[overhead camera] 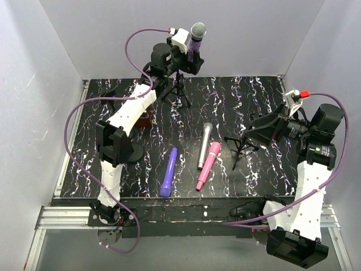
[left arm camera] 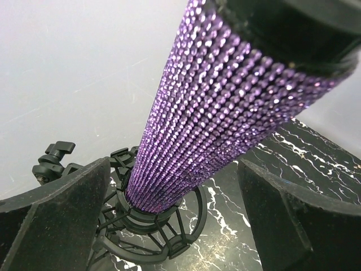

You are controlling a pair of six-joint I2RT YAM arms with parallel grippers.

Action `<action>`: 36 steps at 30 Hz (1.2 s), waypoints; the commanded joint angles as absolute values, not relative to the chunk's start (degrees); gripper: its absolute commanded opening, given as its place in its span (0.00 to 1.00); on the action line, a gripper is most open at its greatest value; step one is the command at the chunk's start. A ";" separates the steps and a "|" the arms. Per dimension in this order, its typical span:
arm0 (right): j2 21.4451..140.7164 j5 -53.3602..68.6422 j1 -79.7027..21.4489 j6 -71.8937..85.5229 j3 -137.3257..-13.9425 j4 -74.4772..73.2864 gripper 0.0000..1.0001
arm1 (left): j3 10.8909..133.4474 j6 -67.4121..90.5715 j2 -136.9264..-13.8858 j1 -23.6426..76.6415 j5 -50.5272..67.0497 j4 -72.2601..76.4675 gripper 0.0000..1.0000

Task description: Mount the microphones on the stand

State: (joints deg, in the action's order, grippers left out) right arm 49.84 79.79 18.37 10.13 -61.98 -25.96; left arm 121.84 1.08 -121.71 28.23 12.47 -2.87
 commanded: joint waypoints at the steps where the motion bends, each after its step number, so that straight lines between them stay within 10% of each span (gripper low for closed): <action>1: 48.96 81.39 18.63 9.58 -62.23 -25.49 0.88 | 121.55 0.70 -115.75 27.77 13.53 1.39 0.96; 16: 49.92 82.35 18.55 9.40 -62.75 -25.49 0.88 | 122.25 -3.16 -116.54 27.51 17.23 7.21 0.86; 19: 50.18 82.53 18.63 9.49 -62.75 -25.58 0.88 | 124.10 -4.74 -118.30 27.51 17.31 7.20 0.72; 25: 50.36 82.71 18.72 9.40 -62.93 -25.66 0.88 | 129.10 -7.99 -121.72 27.51 17.93 3.80 0.04; 36: 50.71 82.79 18.72 9.40 -62.40 -25.58 0.88 | 131.03 -12.49 -126.91 27.16 12.31 -11.75 0.00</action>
